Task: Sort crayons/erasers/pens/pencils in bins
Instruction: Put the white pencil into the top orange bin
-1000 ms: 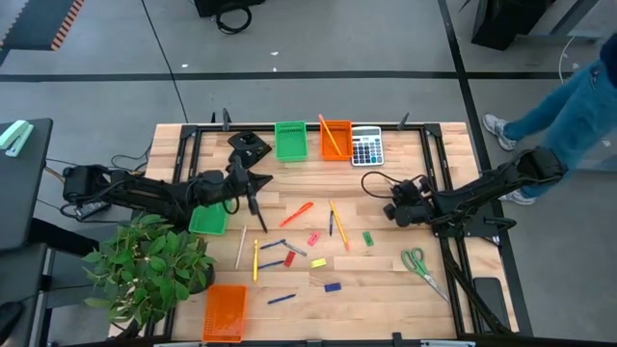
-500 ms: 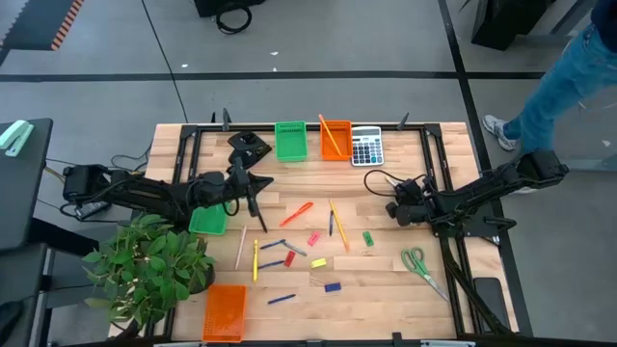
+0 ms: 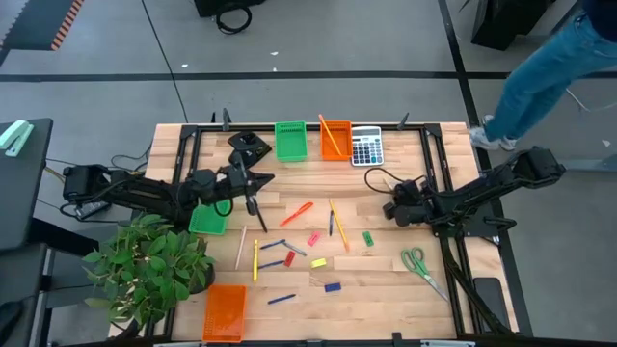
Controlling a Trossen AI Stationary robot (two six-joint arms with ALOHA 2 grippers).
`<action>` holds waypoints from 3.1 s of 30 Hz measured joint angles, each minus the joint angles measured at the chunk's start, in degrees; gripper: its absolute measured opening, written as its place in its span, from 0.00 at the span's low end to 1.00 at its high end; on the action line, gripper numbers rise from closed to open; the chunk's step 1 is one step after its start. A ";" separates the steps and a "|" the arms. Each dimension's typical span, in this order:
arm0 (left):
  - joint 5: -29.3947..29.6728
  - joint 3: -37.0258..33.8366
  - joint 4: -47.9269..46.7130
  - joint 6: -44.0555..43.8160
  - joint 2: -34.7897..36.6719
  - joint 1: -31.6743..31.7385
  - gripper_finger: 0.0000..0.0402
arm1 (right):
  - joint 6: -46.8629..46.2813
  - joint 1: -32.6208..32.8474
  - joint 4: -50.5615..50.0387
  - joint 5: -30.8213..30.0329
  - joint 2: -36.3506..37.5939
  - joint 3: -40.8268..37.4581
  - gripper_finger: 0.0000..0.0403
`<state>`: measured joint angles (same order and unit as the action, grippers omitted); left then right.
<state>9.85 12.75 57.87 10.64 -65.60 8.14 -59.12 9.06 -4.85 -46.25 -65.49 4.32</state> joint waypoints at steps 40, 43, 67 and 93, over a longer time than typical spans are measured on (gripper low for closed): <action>-0.06 0.00 1.66 3.67 0.00 0.07 0.07 | 40.64 -18.70 37.42 2.91 -14.31 22.88 0.09; -0.06 0.00 1.61 3.49 0.00 0.09 0.07 | 45.29 -23.43 37.56 8.44 -16.99 27.24 0.09; -0.06 0.00 0.11 2.08 0.00 0.09 0.06 | 57.54 -44.65 36.92 38.04 -46.19 56.35 0.09; -0.06 0.00 0.52 4.95 0.02 0.42 0.07 | 50.32 -42.74 29.61 28.25 -47.76 56.13 0.12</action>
<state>9.78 12.75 58.39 15.59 -65.58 8.56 -8.79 -33.67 24.76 -18.00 -113.25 60.45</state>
